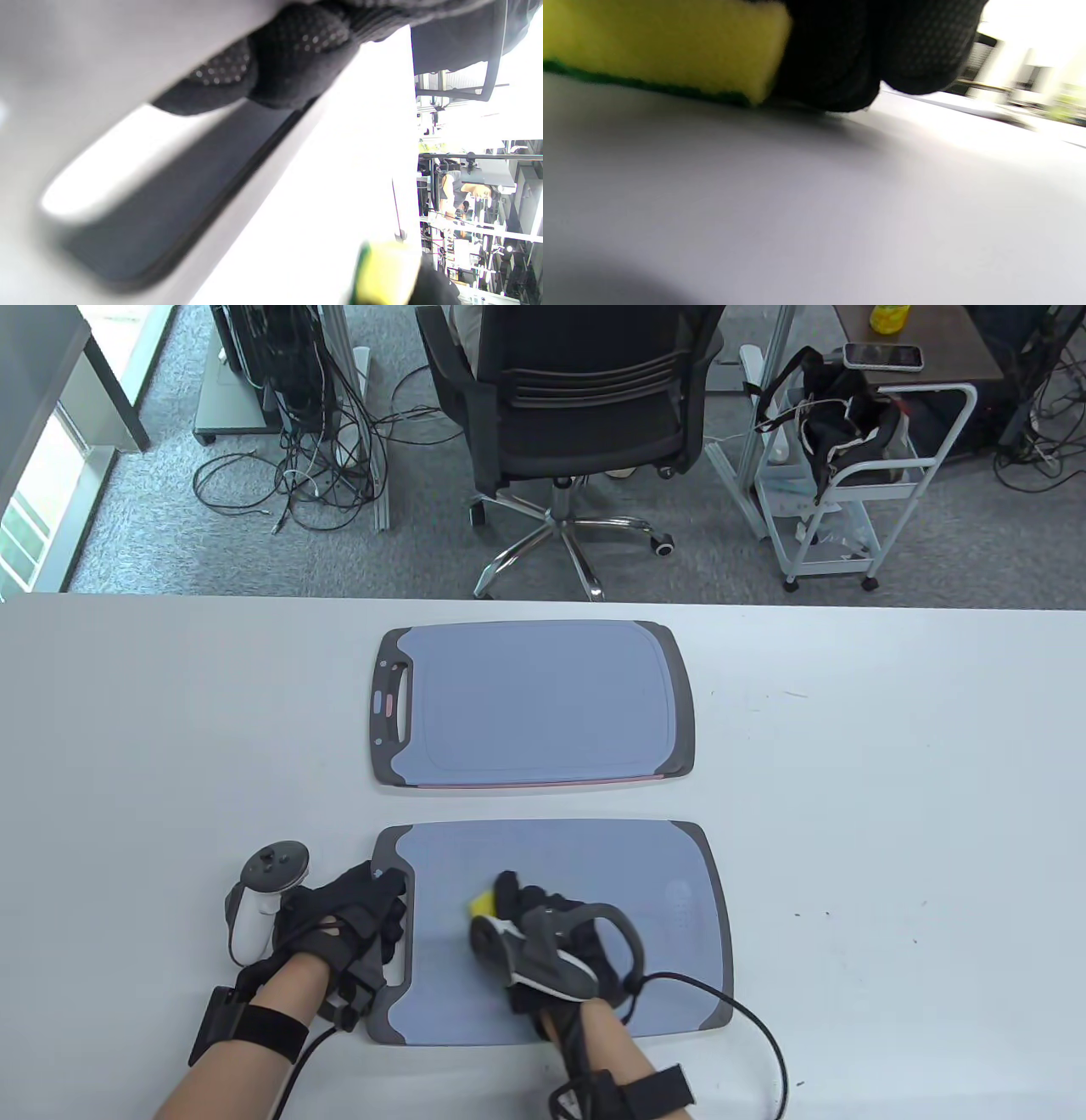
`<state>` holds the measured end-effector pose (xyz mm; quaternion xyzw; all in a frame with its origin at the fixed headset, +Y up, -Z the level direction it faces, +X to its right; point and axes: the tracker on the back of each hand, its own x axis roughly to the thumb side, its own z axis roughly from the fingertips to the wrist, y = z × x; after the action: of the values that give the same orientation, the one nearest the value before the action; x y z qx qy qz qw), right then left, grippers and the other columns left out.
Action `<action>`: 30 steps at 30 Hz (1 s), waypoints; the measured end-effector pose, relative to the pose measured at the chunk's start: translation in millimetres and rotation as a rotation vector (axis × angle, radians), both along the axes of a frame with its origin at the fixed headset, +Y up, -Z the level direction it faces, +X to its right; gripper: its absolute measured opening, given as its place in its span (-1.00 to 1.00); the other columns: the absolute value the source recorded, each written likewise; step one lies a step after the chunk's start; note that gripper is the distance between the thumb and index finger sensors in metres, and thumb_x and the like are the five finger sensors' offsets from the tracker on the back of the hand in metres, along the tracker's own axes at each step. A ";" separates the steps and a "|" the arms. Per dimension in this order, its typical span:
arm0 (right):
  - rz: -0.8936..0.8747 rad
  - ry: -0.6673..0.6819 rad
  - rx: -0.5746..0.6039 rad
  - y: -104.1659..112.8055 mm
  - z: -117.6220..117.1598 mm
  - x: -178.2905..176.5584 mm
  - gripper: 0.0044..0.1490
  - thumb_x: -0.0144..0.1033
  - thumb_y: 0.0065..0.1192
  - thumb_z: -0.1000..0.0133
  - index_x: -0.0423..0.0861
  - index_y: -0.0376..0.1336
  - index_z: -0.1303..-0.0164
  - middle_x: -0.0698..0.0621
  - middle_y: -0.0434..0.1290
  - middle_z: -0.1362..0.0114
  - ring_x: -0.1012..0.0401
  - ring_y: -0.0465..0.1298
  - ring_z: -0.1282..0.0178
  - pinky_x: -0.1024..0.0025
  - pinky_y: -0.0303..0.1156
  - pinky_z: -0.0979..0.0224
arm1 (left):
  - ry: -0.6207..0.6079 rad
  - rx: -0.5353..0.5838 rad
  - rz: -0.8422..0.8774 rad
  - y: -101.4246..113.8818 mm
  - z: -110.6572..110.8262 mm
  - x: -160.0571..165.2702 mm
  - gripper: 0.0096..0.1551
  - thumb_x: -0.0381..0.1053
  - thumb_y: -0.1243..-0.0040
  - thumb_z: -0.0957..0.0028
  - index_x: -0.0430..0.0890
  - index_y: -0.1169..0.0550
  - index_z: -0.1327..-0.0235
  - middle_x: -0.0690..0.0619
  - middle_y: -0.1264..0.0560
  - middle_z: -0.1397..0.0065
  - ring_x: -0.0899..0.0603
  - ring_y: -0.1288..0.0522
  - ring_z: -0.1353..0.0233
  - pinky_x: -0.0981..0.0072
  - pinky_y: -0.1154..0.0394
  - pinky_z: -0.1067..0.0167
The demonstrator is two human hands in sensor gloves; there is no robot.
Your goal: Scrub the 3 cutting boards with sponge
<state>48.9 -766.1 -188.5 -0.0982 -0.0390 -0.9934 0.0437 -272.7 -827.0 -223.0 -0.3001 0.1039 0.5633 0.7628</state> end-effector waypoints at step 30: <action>0.036 -0.054 -0.021 -2.8 17.4 25.2 -0.07 0.24 0.06 -0.11 -0.12 0.16 -0.56 -0.04 0.48 -0.16 0.20 0.57 0.10 0.17 0.53 -0.09 | -0.009 -0.002 -0.005 -1.6 -2.6 -0.6 -0.40 0.24 -0.09 -0.31 -0.17 -0.43 -0.35 0.12 -0.63 -0.04 0.19 -0.75 0.23 0.31 -0.80 0.20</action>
<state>74.2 -768.9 -171.2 -0.0711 -0.0525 -0.9943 0.0596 -273.3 -828.6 -225.6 -0.3032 0.1020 0.5599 0.7643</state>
